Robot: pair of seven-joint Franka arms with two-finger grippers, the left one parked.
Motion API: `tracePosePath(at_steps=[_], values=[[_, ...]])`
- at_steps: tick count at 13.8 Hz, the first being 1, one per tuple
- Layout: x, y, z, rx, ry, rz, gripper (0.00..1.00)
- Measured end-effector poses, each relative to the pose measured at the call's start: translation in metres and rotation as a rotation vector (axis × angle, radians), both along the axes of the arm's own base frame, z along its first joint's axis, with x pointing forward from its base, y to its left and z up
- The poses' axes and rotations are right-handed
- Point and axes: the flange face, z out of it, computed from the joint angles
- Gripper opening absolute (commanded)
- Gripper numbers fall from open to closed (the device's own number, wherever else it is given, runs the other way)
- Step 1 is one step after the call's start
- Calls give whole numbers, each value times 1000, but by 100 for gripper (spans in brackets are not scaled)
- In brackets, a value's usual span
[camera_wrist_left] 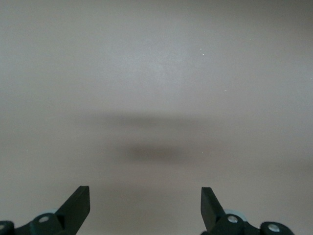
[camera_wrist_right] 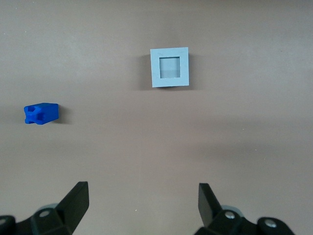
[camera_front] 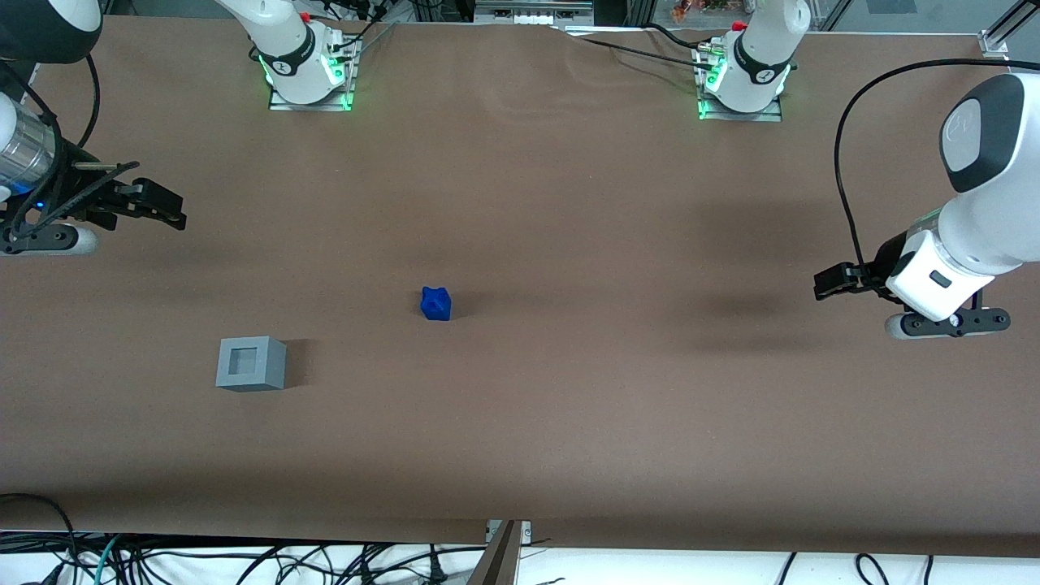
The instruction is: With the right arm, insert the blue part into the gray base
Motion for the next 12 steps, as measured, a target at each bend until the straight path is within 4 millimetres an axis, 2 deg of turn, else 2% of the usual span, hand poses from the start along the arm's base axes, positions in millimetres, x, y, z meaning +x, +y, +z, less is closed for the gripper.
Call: tracePosePath(at_steps=[6, 9, 12], values=[[0, 3, -5, 0, 9, 6, 99], [2, 24, -14, 6, 2, 38, 99], [9, 52, -40, 34, -16, 3, 99]])
